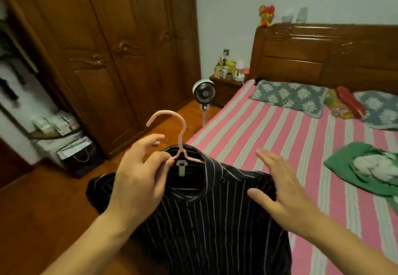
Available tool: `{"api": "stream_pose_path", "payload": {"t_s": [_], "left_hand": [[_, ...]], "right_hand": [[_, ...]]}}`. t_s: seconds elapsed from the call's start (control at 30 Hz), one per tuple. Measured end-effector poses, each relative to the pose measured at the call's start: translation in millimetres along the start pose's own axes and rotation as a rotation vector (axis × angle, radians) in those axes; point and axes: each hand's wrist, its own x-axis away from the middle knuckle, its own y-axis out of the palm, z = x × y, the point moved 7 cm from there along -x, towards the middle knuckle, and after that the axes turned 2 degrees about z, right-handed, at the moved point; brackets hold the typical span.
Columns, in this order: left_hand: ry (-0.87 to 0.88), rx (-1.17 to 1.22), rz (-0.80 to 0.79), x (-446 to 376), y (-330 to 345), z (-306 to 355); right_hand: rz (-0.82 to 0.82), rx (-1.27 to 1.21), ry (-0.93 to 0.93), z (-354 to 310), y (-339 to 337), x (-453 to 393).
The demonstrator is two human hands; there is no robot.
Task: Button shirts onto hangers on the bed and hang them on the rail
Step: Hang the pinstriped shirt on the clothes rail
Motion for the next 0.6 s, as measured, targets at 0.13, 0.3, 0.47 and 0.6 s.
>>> {"api": "stream_pose_path", "payload": {"t_s": [0.13,0.3,0.47,0.6], "left_hand": [[0.068,-0.207,-0.005,-7,-86,5],[-0.034,-0.351,0.035,22,-174,-29],[-0.260,-0.478,0.162,74,-244,-87],[-0.409,-0.524,0.269,104,-299,-144]], "right_hand": [[-0.154,0.095,-0.394,-106,19,-72],[-0.135,-0.009,-0.667,-229,80,-114],[-0.488,-0.310,-0.606,-285,170,-140],[-0.606,-0.470,-0.463,-318,228,-175]]}}
